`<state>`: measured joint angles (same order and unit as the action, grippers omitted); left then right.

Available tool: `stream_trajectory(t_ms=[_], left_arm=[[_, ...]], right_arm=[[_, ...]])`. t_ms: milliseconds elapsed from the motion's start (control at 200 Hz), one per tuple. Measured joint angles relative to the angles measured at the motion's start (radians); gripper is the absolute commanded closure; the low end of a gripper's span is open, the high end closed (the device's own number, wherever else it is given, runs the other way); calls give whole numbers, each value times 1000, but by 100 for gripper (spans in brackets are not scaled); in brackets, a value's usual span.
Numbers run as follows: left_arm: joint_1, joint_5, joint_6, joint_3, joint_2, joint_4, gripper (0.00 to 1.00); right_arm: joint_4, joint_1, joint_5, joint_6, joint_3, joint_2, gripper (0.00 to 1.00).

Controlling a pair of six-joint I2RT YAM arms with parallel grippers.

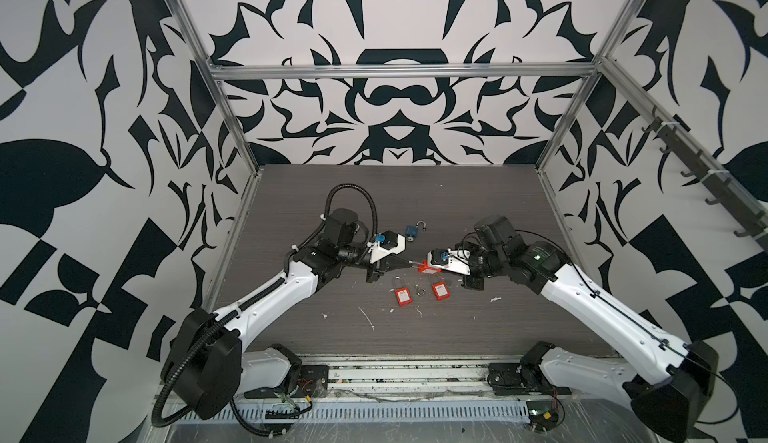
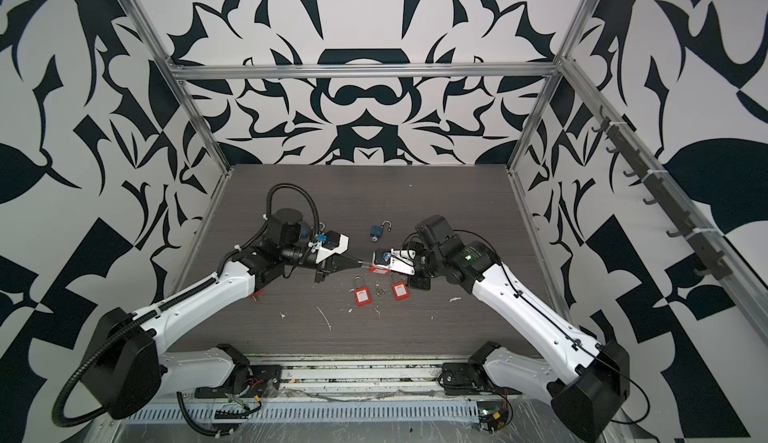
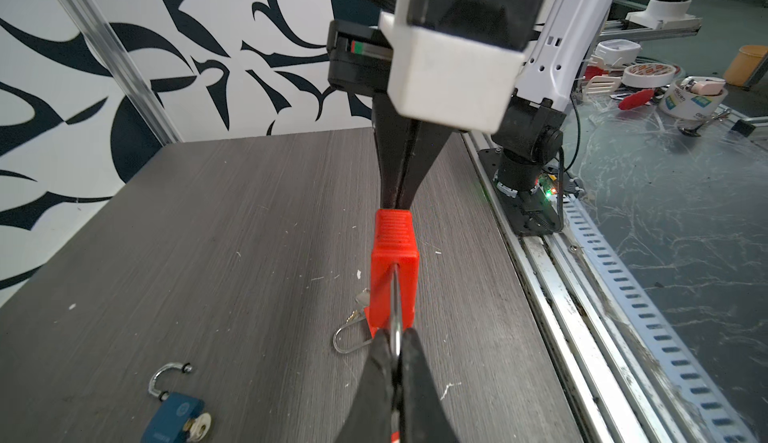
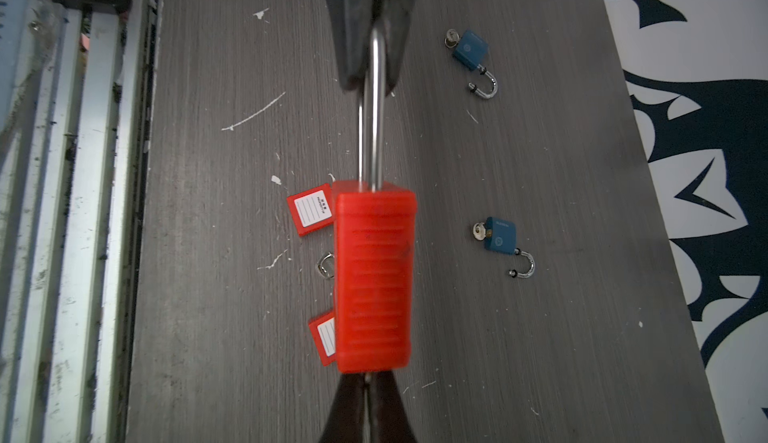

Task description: Lock with the key

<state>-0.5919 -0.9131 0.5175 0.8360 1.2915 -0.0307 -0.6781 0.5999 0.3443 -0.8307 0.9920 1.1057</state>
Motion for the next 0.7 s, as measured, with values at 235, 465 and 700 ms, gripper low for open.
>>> stream_trajectory(t_ms=[235,465,700], left_arm=[[4,-13,-3,17,26,12,100],[2,-26,1,-7,5,5,100],[3,-4,31,-30,-40,10,100]], right_arm=[[18,0,-19,-6,-15,-12,100],[-32,-3,59,37,-8,-5,100],[-37,-3,94,47,-8,6,100]])
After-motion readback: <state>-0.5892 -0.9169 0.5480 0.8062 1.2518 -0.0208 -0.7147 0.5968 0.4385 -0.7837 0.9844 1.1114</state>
